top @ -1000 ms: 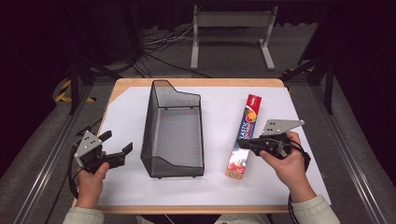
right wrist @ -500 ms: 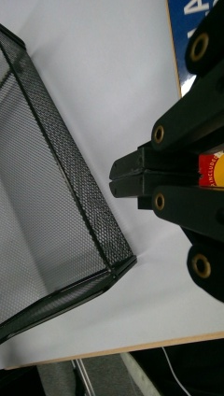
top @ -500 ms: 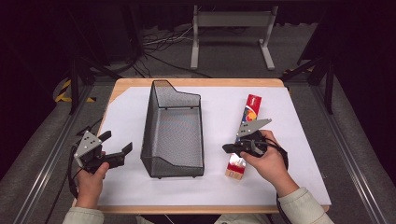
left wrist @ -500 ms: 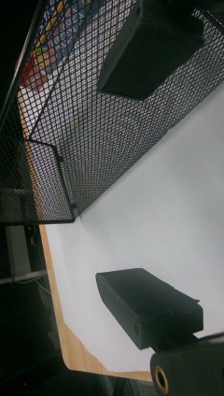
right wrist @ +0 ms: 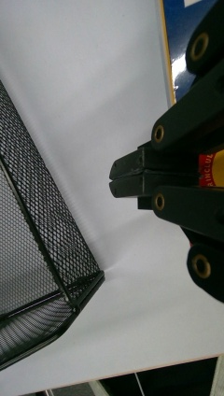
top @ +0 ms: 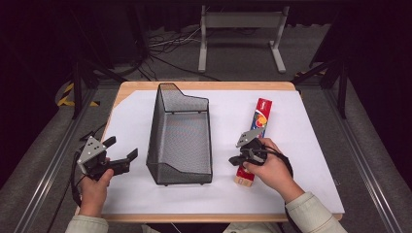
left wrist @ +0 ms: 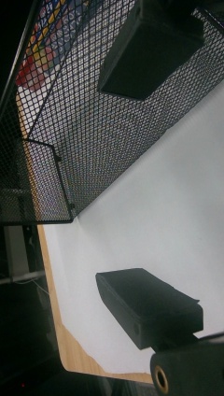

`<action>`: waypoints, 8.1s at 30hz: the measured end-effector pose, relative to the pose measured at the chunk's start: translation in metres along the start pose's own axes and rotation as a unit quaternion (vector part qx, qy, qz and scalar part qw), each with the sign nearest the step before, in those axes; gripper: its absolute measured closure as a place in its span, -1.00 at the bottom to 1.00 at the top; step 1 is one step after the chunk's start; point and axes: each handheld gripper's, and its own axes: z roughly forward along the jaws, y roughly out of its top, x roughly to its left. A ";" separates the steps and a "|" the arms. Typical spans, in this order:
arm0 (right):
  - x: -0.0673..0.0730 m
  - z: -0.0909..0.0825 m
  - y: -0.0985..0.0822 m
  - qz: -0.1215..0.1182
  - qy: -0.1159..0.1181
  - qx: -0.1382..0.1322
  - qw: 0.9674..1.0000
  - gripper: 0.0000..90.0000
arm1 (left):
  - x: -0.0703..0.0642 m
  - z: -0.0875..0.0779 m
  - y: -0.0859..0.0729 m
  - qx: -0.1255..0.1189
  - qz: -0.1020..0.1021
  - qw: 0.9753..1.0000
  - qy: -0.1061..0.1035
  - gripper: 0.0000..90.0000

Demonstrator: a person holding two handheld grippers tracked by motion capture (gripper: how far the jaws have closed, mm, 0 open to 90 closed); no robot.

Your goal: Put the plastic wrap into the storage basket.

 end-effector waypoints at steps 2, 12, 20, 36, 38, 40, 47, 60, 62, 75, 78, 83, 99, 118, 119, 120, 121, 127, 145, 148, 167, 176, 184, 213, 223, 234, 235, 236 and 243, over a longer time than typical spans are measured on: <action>0.000 0.003 0.001 -0.005 0.001 0.009 1.000 1.00 | 0.000 0.000 0.000 -0.001 0.000 1.000 0.000 -0.78; 0.003 0.015 0.001 -0.005 0.011 0.046 0.999 1.00 | 0.001 0.000 -0.001 0.000 -0.003 1.000 0.001 -0.78; 0.007 0.018 0.005 -0.007 0.003 0.068 0.998 1.00 | 0.002 -0.002 -0.001 0.000 -0.003 1.000 0.001 -0.78; 0.005 0.005 -0.004 0.020 0.011 0.123 0.992 1.00 | 0.003 -0.003 -0.002 -0.002 -0.003 1.000 0.004 -0.78; 0.004 0.002 -0.007 0.021 0.012 0.127 0.992 1.00 | 0.003 -0.003 -0.002 -0.003 -0.003 1.000 0.004 -0.78; 0.004 0.000 -0.009 0.023 0.012 0.129 0.991 1.00 | 0.003 -0.003 -0.002 -0.003 -0.003 1.000 0.005 -0.78; 0.000 -0.013 -0.025 0.041 0.011 0.132 0.990 1.00 | 0.003 -0.003 -0.001 -0.009 -0.004 1.000 0.012 -0.78; -0.013 -0.039 -0.049 0.075 -0.012 0.142 0.987 1.00 | 0.003 -0.001 -0.002 -0.005 -0.005 1.000 0.011 -0.78; -0.016 -0.043 -0.054 0.081 -0.017 0.142 0.986 1.00 | 0.003 -0.001 -0.002 -0.005 -0.006 1.000 0.012 -0.78; -0.027 -0.061 -0.074 0.113 -0.026 0.130 0.985 1.00 | 0.003 0.000 -0.002 -0.005 -0.006 1.000 0.011 -0.78; -0.027 -0.064 -0.074 0.113 -0.025 0.115 0.987 0.87 | 0.003 0.000 -0.002 -0.004 -0.007 1.000 0.011 -0.78; -0.026 -0.076 -0.071 0.122 -0.024 0.022 0.992 0.30 | 0.002 0.002 -0.002 -0.003 -0.005 1.000 0.011 -0.78; -0.031 -0.097 -0.064 0.145 -0.077 -0.156 0.974 -0.34 | 0.002 0.001 -0.002 -0.006 -0.007 1.000 0.015 -0.78; -0.062 -0.099 -0.043 0.161 -0.169 -0.152 0.960 -0.51 | 0.003 0.000 -0.003 -0.009 -0.007 1.000 0.019 -0.78; -0.064 -0.099 -0.042 0.162 -0.172 -0.150 0.960 -0.52 | 0.003 0.000 -0.003 -0.009 -0.007 1.000 0.019 -0.78; -0.067 -0.099 -0.041 0.164 -0.175 -0.149 0.959 -0.52 | 0.003 -0.001 -0.003 -0.010 -0.007 1.000 0.019 -0.78; -0.069 -0.099 -0.039 0.166 -0.175 -0.151 0.959 -0.53 | 0.003 -0.001 -0.003 -0.010 -0.007 1.000 0.019 -0.78; -0.081 -0.097 -0.033 0.177 -0.189 -0.142 0.955 -0.57 | 0.002 -0.001 -0.004 -0.008 -0.007 1.000 0.020 -0.78; -0.112 -0.066 -0.045 0.256 -0.201 -0.059 0.944 -0.65 | 0.003 0.000 -0.004 -0.008 -0.007 1.000 0.021 -0.78; -0.113 -0.060 -0.048 0.265 -0.193 -0.044 0.944 -0.66 | 0.002 0.000 -0.004 -0.007 -0.009 1.000 0.021 -0.78; -0.116 -0.035 -0.062 0.290 -0.192 0.062 0.935 -0.68 | 0.003 0.000 -0.004 -0.007 -0.007 1.000 0.019 -0.78; -0.110 -0.030 -0.057 0.250 -0.186 0.110 0.944 -0.58 | 0.004 0.000 -0.004 -0.005 -0.010 1.000 0.019 -0.78; -0.107 -0.031 -0.059 0.314 -0.190 0.104 0.924 -0.40 | 0.004 0.001 -0.004 -0.005 -0.010 1.000 0.019 -0.78; -0.083 -0.060 -0.032 0.383 -0.236 0.056 0.891 -0.12 | 0.003 0.000 -0.004 -0.010 -0.009 1.000 0.020 -0.78; -0.078 -0.077 -0.020 0.382 -0.232 0.041 0.894 -0.13 | 0.004 0.000 -0.004 -0.009 -0.010 1.000 0.022 -0.78; -0.068 -0.097 -0.005 0.370 -0.231 0.024 0.899 -0.13 | 0.003 -0.001 -0.004 -0.010 -0.011 1.000 0.023 -0.78; -0.067 -0.099 -0.003 0.370 -0.229 0.023 0.900 -0.13 | 0.003 -0.001 -0.004 -0.009 -0.010 1.000 0.023 -0.78; -0.066 -0.100 -0.002 0.367 -0.230 0.021 0.901 -0.12 | 0.003 -0.001 -0.004 -0.008 -0.009 1.000 0.023 -0.78; -0.058 -0.106 0.010 0.353 -0.232 0.015 0.906 -0.12 | 0.003 -0.001 -0.004 -0.008 -0.009 1.000 0.023 -0.78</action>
